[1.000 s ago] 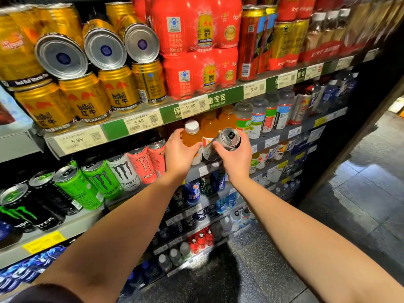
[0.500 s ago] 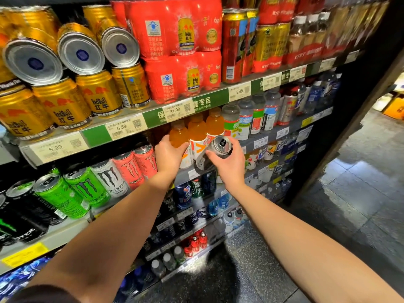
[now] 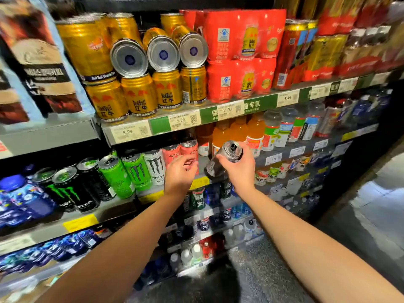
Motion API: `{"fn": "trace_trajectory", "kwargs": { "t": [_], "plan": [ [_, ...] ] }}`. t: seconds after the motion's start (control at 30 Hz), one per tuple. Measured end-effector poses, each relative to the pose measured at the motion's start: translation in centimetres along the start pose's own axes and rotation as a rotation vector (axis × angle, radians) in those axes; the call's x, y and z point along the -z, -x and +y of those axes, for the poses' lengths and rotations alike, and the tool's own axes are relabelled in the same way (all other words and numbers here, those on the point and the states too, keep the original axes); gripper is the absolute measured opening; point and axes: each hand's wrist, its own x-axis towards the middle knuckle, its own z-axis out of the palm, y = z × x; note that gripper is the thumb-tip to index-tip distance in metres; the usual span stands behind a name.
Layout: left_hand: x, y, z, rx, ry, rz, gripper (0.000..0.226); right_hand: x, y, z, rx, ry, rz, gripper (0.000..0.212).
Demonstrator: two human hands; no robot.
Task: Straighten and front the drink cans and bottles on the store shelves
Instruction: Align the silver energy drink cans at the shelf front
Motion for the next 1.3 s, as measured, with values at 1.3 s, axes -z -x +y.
{"fn": "trace_trajectory", "kwargs": {
  "t": [1.3],
  "plan": [
    [9.3, -0.1, -3.4, -0.106, -0.536, 0.036, 0.065, -4.1, 2.9, -2.3, 0.028, 0.002, -0.060, 0.061]
  ]
}}
